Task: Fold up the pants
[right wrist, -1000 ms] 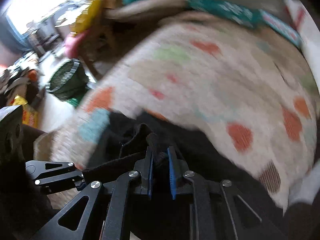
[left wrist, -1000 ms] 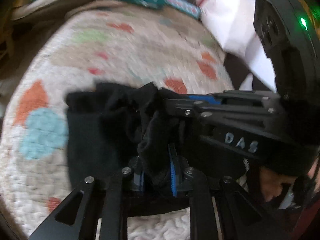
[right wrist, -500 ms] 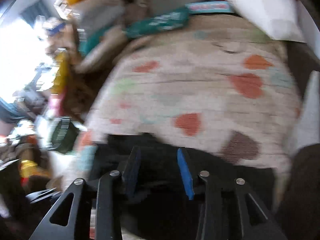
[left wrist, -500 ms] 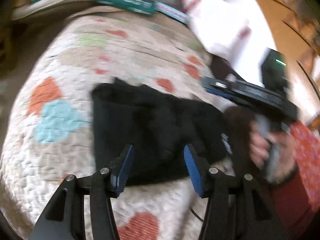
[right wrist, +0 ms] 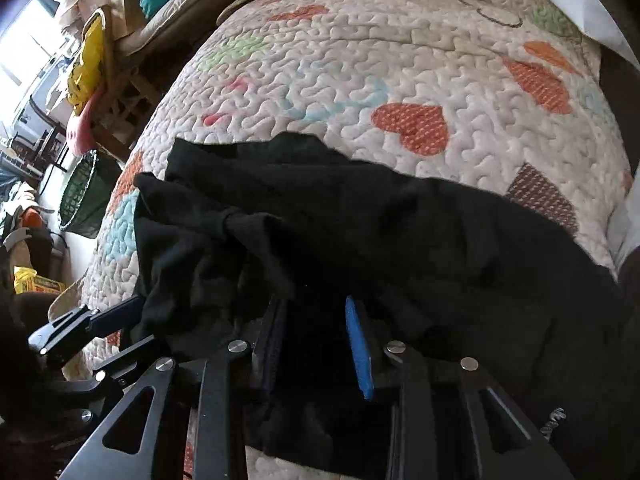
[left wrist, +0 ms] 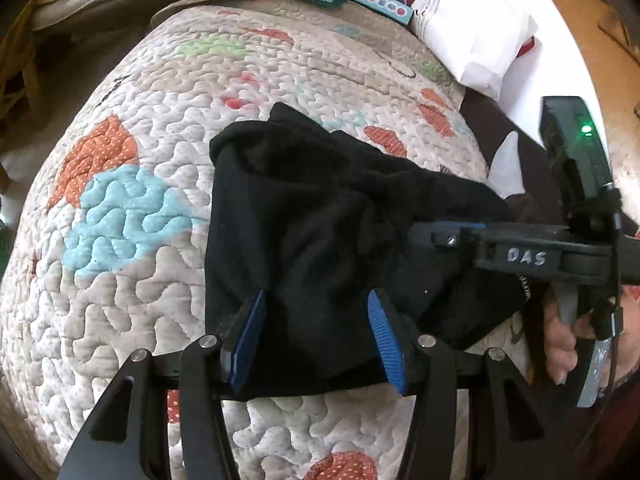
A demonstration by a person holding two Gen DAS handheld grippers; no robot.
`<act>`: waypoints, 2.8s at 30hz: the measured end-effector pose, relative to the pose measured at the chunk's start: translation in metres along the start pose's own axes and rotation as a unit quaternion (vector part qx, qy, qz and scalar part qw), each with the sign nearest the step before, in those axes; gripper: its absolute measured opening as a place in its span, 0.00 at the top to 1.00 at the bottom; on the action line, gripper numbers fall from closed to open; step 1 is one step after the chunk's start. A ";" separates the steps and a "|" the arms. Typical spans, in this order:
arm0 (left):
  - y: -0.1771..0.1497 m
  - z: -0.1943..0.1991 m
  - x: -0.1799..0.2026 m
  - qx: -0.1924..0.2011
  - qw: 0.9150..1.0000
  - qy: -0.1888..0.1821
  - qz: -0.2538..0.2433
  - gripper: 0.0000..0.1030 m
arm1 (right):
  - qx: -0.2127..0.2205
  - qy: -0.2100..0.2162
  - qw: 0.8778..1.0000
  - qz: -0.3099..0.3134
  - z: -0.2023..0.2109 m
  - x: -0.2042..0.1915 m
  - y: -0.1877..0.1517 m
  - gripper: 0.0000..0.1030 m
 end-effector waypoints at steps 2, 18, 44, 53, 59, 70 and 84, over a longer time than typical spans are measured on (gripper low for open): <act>0.002 -0.002 -0.004 0.005 1.000 -0.015 0.016 0.50 | 0.036 -0.019 0.999 0.030 0.013 -0.005 0.013 0.69; -0.010 -0.005 -0.003 0.043 0.998 -0.005 -0.040 0.50 | -0.061 0.025 0.963 0.262 -0.071 -0.155 0.073 0.80; 0.010 0.014 -0.044 0.056 0.998 0.039 0.015 0.50 | 0.089 0.048 0.994 -0.046 0.032 0.000 0.000 0.94; -0.004 -0.007 -0.021 0.065 0.988 0.104 -0.093 0.51 | 0.040 0.059 0.986 0.151 -0.001 -0.100 0.069 0.94; -0.004 -0.012 -0.009 0.063 0.982 0.118 -0.131 0.70 | -0.056 0.004 0.949 0.309 -0.052 -0.161 0.089 0.85; -0.003 -0.011 0.007 0.091 0.965 0.173 -0.177 0.83 | -0.125 -0.070 0.939 0.314 -0.089 -0.143 0.095 0.97; -0.003 -0.007 0.013 0.087 0.964 0.171 -0.186 0.87 | -0.019 -0.033 0.997 -0.064 -0.048 0.018 0.126 0.95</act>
Point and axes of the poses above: each gripper's, at about its wrist camera, not at the fingertips, and z roughly against the way its jaws point, x to its right, y to its top, the point moved 10 cm from there along -z, roughly the way its jaws point, and after that the axes turned 2 degrees about z, right-handed, at the moved point
